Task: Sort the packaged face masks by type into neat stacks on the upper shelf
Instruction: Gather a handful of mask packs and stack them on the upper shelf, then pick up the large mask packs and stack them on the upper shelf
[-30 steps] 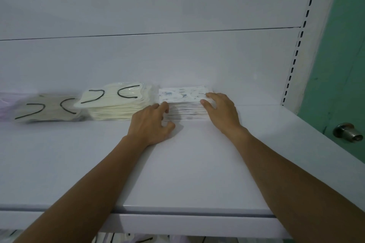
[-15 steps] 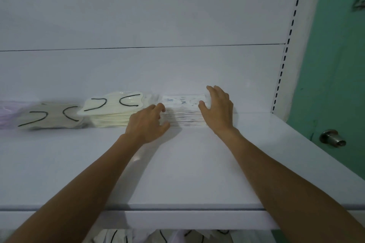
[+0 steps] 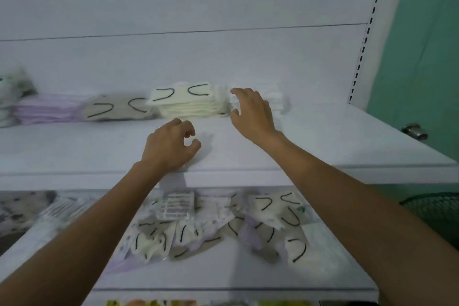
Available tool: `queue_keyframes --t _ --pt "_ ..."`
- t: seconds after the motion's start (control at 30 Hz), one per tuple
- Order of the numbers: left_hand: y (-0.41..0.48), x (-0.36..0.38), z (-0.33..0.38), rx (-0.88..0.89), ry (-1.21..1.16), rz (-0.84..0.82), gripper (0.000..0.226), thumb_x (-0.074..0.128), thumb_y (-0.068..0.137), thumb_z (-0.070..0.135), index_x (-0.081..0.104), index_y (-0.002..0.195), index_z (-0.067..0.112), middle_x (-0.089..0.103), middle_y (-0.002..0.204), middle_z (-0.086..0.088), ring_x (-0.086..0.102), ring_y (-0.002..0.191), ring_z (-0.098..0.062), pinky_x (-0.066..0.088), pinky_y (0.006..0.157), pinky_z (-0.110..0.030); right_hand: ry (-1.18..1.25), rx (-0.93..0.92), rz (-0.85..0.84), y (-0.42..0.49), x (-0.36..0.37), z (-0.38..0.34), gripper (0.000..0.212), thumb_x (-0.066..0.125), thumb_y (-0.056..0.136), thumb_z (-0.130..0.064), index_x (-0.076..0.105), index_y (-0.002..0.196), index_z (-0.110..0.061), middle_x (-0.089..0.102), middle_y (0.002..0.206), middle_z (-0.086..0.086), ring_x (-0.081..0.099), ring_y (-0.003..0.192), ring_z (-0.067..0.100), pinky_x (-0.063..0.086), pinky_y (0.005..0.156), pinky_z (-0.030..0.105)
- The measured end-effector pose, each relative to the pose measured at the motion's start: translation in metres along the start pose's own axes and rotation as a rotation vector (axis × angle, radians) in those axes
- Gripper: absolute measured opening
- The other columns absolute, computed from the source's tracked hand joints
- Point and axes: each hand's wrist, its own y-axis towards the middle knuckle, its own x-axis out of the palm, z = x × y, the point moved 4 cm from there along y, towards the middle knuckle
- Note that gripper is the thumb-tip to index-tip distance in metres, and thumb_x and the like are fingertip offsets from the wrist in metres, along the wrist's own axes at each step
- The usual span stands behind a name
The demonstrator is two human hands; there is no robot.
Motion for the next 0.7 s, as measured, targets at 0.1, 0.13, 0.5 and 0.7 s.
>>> queue_keyframes --t 0.1,0.13,0.5,0.7 --pt "-0.037 -0.016 -0.016 -0.004 -0.021 0.014 0.019 0.056 0.087 0.025 0.059 0.103 0.015 0.057 0.099 0.002 0.051 0.078 -0.017 0.034 0.068 -0.028 0.038 -0.011 0.011 -0.028 0.002 -0.033 0.044 0.048 0.088 -0.009 0.046 0.132 -0.012 0.052 0.125 0.007 0.047 0.115 0.024 0.039 0.09 0.034" --pt "-0.049 -0.021 -0.022 -0.004 -0.018 0.024 0.018 0.056 0.087 0.023 0.058 0.102 0.014 0.057 0.098 0.002 0.05 0.077 -0.017 0.034 0.067 -0.028 0.05 -0.026 0.02 -0.038 0.003 -0.045 0.043 0.049 0.087 -0.008 0.048 0.13 -0.011 0.053 0.122 0.007 0.048 0.113 0.024 0.04 0.088 0.034" --pt "-0.168 -0.014 -0.086 -0.084 -0.025 -0.154 0.024 0.056 0.088 0.021 0.058 0.11 0.012 0.058 0.109 -0.005 0.059 0.089 -0.025 0.042 0.07 -0.031 0.247 -0.19 -0.105 -0.145 0.048 -0.13 0.015 0.051 0.088 -0.007 0.063 0.097 -0.005 0.062 0.096 0.007 0.059 0.077 0.026 0.041 0.062 0.029" --pt "-0.203 0.018 -0.126 -0.2 -0.017 -0.222 0.028 0.055 0.087 0.021 0.056 0.114 0.013 0.057 0.115 -0.005 0.06 0.096 -0.025 0.043 0.069 -0.031 0.171 -0.072 -0.346 -0.178 0.106 -0.114 0.018 0.048 0.09 -0.014 0.062 0.101 -0.01 0.062 0.107 0.004 0.06 0.092 0.027 0.042 0.069 0.029"
